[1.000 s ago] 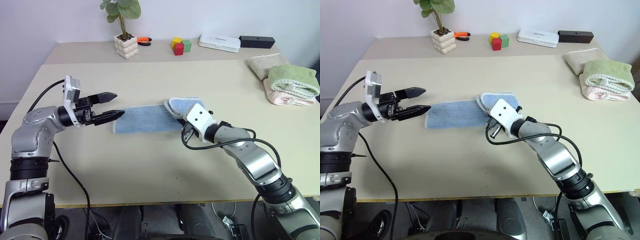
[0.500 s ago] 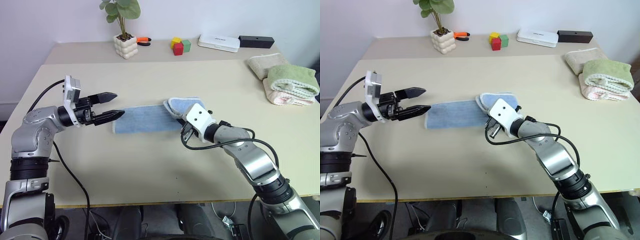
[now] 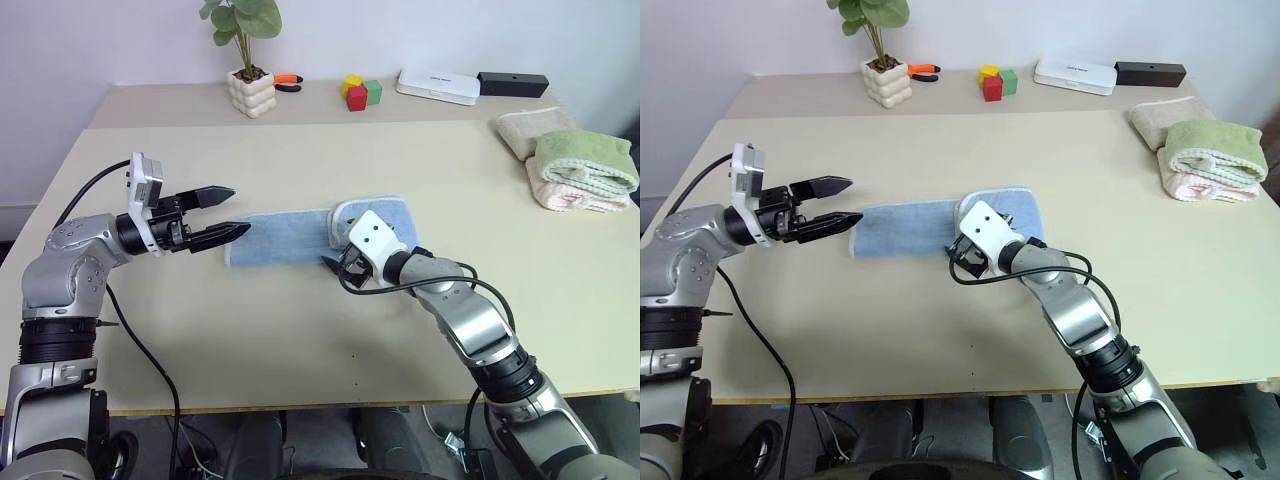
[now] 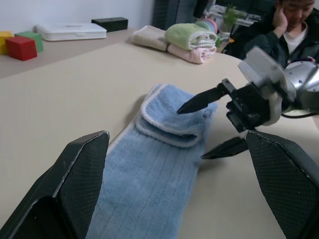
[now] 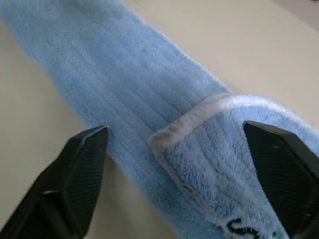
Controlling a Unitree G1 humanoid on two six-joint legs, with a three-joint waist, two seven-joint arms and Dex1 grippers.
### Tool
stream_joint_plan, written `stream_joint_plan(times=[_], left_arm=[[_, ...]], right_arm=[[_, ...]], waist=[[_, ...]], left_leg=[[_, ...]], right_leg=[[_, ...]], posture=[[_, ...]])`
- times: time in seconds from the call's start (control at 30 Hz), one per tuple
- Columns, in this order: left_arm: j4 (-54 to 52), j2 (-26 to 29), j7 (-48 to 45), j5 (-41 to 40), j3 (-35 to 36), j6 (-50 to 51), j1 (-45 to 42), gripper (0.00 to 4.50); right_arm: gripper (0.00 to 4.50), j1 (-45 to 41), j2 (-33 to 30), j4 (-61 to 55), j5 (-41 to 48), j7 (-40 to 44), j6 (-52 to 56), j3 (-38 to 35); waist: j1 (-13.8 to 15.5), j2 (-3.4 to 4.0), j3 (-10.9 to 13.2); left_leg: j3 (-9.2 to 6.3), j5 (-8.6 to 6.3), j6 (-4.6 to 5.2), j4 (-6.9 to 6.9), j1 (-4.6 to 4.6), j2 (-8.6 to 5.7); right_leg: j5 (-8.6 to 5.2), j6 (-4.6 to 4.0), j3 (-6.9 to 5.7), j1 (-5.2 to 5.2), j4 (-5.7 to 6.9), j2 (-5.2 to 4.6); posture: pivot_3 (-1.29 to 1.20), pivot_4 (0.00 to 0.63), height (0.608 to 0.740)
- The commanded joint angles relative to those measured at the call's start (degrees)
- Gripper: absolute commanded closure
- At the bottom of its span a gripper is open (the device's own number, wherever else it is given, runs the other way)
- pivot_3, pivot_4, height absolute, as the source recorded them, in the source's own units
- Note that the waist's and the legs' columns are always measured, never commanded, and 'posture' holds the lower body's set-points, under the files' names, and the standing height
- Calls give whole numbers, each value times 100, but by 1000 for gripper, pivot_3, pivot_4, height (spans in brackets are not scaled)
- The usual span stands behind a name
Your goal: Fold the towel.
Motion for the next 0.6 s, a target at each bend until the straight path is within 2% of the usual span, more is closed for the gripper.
stream_joint_plan(times=[0.03,0.13,0.23,0.27,0.43,0.47,0.6], left_arm=[[-103,96,-34,-62,111,-13,-27,0],[-72,74,-37,-48,83,-21,-67,0],[-54,39,-24,-38,54,-27,-117,0],[-51,36,-24,-36,50,-30,-123,0],[-28,34,-28,-37,47,-29,-138,0],[-28,34,-28,-37,47,-29,-138,0],[-27,35,-28,-37,46,-29,-138,0]], right_arm=[[40,-190,422,-598,1065,134,409,-877],[40,-426,673,-472,1494,-51,702,-1396],[895,-690,909,-84,1633,-467,832,-1832],[1311,-730,911,-12,1589,-534,817,-1846],[4052,-858,956,363,1434,-856,716,-1860],[4453,-862,951,373,1443,-868,708,-1854],[4453,-867,935,391,1472,-902,688,-1837]], waist=[[-6,0,0],[14,0,0],[19,0,0],[17,0,0],[10,0,0],[4,0,0],[1,1,0]], left_leg=[[0,0,0,0,1,1],[0,0,-1,2,2,0],[0,1,-2,1,2,0],[0,1,-2,1,2,0],[0,1,-2,-1,2,0],[0,1,-2,-1,2,0],[0,1,-2,-1,2,0]], right_leg=[[0,0,0,0,2,0],[0,0,0,2,4,0],[1,-1,0,2,3,0],[1,-1,0,2,3,0],[1,-1,0,-1,4,0],[1,-1,0,-1,5,0],[1,-1,0,-3,9,0]], posture=[[0,150,740],[0,150,740],[0,150,740],[0,150,740],[0,150,740],[0,150,740],[0,150,740]])
